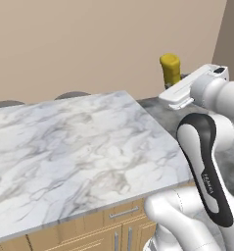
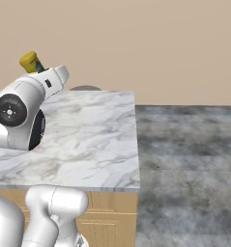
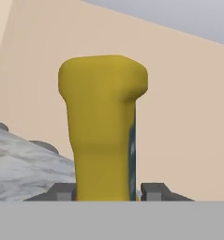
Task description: Move the shaker and mustard from the cabinet to the dining counter.
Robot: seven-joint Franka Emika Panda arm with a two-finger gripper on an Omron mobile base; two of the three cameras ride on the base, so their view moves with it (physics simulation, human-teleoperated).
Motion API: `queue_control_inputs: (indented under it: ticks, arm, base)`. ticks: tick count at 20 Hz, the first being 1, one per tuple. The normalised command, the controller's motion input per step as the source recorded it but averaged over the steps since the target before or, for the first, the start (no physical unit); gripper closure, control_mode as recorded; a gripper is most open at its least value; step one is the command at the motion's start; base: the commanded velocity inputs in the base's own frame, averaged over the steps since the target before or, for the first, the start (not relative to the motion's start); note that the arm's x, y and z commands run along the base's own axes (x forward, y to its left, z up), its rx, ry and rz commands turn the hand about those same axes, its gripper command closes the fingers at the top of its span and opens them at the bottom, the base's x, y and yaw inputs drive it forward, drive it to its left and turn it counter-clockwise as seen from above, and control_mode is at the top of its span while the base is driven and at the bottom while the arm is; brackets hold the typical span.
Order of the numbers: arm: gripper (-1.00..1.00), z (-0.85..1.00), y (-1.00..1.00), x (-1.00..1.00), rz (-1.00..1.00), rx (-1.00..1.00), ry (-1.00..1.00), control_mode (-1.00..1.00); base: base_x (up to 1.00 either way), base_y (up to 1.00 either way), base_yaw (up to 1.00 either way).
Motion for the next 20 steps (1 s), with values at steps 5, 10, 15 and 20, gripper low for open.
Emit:
queue_control_inputs:
  ticks: [5, 10, 15, 20]
  arm:
    - [1.0, -0.05, 0.0, 0.0, 0.0, -0.01, 0.05, -1.0]
    - [1.0, -0.11, 0.0, 0.14, 0.03, 0.0, 0.0, -1.0]
    - [1.0, -0.38, 0.0, 0.53, 0.37, 0.0, 0.08, -1.0]
    - [1.0, -0.4, 0.0, 0.88, 0.41, 0.03, 0.21, -1.0]
  base:
    - [0.04, 0.0, 0.0]
    - [0.0, 0.0, 0.0]
    - [0.0, 0.0, 0.0]
    - [0.0, 0.0, 0.0]
